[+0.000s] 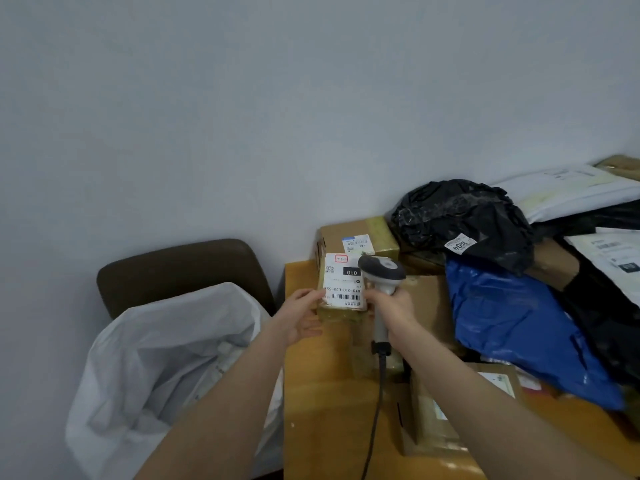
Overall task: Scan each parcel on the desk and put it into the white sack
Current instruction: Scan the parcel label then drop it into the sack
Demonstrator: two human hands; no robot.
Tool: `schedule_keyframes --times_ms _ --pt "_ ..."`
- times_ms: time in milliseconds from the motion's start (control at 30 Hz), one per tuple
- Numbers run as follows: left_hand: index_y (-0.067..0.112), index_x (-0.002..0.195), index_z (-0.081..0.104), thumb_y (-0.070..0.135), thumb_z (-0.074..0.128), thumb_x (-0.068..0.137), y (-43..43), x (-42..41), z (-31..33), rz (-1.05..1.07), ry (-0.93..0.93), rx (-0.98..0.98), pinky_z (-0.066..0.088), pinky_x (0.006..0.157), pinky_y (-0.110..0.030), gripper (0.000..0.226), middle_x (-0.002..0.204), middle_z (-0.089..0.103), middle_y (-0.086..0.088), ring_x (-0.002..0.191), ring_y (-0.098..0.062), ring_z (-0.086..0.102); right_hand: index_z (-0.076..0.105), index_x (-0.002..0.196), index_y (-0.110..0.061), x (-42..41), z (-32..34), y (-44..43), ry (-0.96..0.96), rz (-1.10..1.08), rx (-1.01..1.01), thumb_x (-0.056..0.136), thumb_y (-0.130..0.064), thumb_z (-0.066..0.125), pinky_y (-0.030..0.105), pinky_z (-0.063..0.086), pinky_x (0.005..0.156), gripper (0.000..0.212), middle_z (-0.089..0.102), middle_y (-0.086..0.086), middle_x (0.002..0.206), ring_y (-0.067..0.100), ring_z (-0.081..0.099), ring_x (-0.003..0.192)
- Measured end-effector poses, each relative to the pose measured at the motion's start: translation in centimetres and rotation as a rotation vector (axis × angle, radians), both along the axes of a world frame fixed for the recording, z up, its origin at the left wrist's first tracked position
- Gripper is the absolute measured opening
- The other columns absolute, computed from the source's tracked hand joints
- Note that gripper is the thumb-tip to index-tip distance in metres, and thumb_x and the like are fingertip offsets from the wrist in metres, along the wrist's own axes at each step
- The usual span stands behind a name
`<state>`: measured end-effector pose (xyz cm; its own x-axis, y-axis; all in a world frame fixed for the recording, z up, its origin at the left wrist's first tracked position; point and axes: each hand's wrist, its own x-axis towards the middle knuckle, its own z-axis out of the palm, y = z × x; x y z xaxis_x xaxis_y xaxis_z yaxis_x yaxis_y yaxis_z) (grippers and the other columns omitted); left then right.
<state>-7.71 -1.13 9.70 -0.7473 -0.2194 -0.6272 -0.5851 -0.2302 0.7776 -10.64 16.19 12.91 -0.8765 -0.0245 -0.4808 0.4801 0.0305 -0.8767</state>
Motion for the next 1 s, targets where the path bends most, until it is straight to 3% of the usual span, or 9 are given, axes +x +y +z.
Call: schedule_keyframes --times_ms 67,167,333,467,567,633,1000 --pt "0.018 0.127 0.048 0.03 0.07 0.085 -0.6 0.5 1.0 0.038 0.049 0.01 0.057 0.072 -0.039 0.048 0.116 0.062 -0.01 0.101 -0.029 0.062 0.061 0.094 -0.013 0.5 0.8 -0.4 0.013 0.004 -0.027 0.083 -0.01 0.071 0.042 0.053 0.09 0.015 0.069 0.007 0.096 0.024 0.065 0.093" --pt "0.011 0.122 0.053 0.022 0.068 0.087 -1.4 1.2 2.3 0.072 0.086 0.104 0.057 0.061 -0.03 0.04 0.108 0.067 -0.009 0.094 -0.023 0.066 0.06 0.086 -0.015 0.9 1.7 -0.6 0.033 0.014 -0.064 0.079 -0.006 0.072 0.046 0.054 0.09 0.016 0.071 0.007 0.091 0.023 0.068 0.088" --pt "0.007 0.112 0.061 0.02 0.066 0.089 -2.0 1.9 2.5 0.077 0.14 0.066 0.053 0.082 -0.03 0.028 0.1 0.071 -0.009 0.098 -0.02 0.065 0.056 0.091 -0.019 2.6 2.3 -0.5 0.08 0.004 -0.035 0.079 -0.017 0.075 0.049 0.052 0.092 0.023 0.066 0.007 0.093 0.029 0.064 0.095" --pt "0.0 0.12 0.059 0.017 0.065 0.089 -2.3 2.1 1.9 0.128 0.226 0.041 0.048 0.101 -0.037 0.035 0.107 0.071 -0.011 0.107 -0.023 0.065 0.063 0.093 -0.008 5.3 2.2 0.2 0.053 0.037 -0.083 0.081 -0.013 0.074 0.043 0.056 0.08 0.016 0.072 0.014 0.085 0.026 0.067 0.079" --pt "0.003 0.124 0.047 0.012 0.064 0.089 -2.2 2.0 1.3 0.186 0.268 0.019 0.046 0.103 -0.039 0.04 0.113 0.067 -0.014 0.107 -0.023 0.064 0.065 0.094 -0.001 7.5 1.9 0.6 0.047 0.119 -0.098 0.086 -0.007 0.067 0.033 0.055 0.067 0.01 0.07 0.011 0.072 0.02 0.064 0.062" --pt "0.002 0.14 0.035 0.014 0.067 0.087 -2.2 1.8 0.6 0.208 0.265 0.003 0.045 0.104 -0.042 0.063 0.124 0.061 -0.015 0.112 -0.024 0.062 0.065 0.092 -0.001 8.6 1.6 0.6 0.052 0.123 -0.076 0.088 -0.008 0.065 0.031 0.054 0.063 0.008 0.068 0.01 0.067 0.018 0.062 0.058" --pt "0.011 0.142 0.036 0.024 0.071 0.084 -1.5 1.0 -1.9 0.254 0.255 -0.065 0.049 0.1 -0.043 0.069 0.132 0.057 -0.01 0.115 -0.025 0.059 0.065 0.081 0.001 10.6 1.6 1.2 0.026 0.152 -0.061 0.088 -0.006 0.062 0.027 0.05 0.052 0.01 0.061 0.01 0.058 0.016 0.054 0.048"
